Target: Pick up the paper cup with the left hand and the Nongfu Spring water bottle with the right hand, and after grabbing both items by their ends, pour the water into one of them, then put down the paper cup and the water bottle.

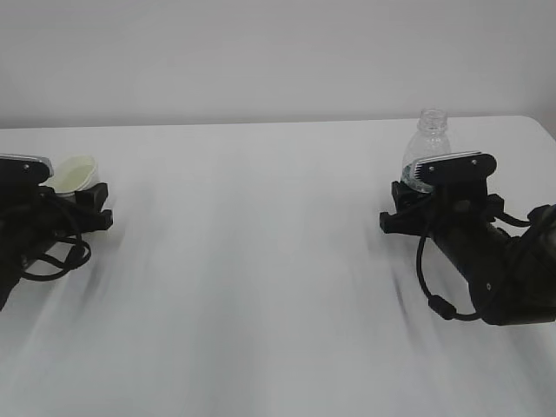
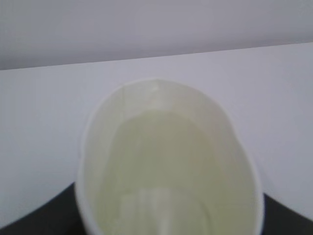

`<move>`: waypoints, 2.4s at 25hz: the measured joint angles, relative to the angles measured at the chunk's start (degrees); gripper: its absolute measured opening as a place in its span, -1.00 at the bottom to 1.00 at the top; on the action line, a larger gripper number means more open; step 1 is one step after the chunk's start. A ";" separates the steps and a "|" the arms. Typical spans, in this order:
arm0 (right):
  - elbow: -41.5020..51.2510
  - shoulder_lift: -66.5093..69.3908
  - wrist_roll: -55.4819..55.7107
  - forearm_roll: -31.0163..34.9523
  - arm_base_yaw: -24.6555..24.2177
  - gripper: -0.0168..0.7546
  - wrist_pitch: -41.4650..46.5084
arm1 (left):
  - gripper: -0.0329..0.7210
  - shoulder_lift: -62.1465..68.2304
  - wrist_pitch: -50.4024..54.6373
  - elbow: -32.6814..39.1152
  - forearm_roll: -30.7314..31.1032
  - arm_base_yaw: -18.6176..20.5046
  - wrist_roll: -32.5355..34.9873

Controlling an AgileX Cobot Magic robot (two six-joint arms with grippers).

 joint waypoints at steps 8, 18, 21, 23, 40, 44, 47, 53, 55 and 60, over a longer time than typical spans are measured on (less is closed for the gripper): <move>0.00 0.00 0.00 -0.14 0.00 0.25 -0.36 | 0.20 0.09 0.00 -0.04 0.11 0.00 0.00; 0.00 0.00 0.05 -0.14 0.00 0.25 -0.36 | 0.59 0.09 0.11 -0.04 3.10 0.00 0.00; 0.00 0.00 0.13 -0.14 0.00 0.25 -0.39 | 0.61 0.09 0.11 -0.04 3.23 0.00 0.00; 0.00 0.00 0.33 -0.14 0.00 0.25 -0.61 | 0.65 0.09 0.11 -0.04 3.45 0.00 0.00; 0.00 0.00 0.55 -0.27 0.00 0.25 -0.83 | 0.67 -2.42 0.11 5.11 3.72 0.00 0.00; 0.00 0.00 0.60 -0.38 0.00 0.25 -0.83 | 0.67 -4.13 0.11 7.30 3.72 0.00 0.00; 0.00 0.00 0.60 -0.41 0.00 0.25 -0.83 | 0.67 -5.17 0.11 8.84 3.62 0.00 0.00; 0.00 0.00 0.60 -0.53 0.00 0.25 -0.83 | 0.66 -8.10 0.11 11.81 4.06 0.00 0.00; 0.00 0.00 0.68 -0.53 0.00 0.25 -0.83 | 0.66 -9.15 0.11 12.97 5.13 0.00 0.00; 0.00 0.00 0.82 -0.62 0.00 0.25 -0.83 | 0.66 -10.74 0.11 14.68 6.98 -0.59 0.00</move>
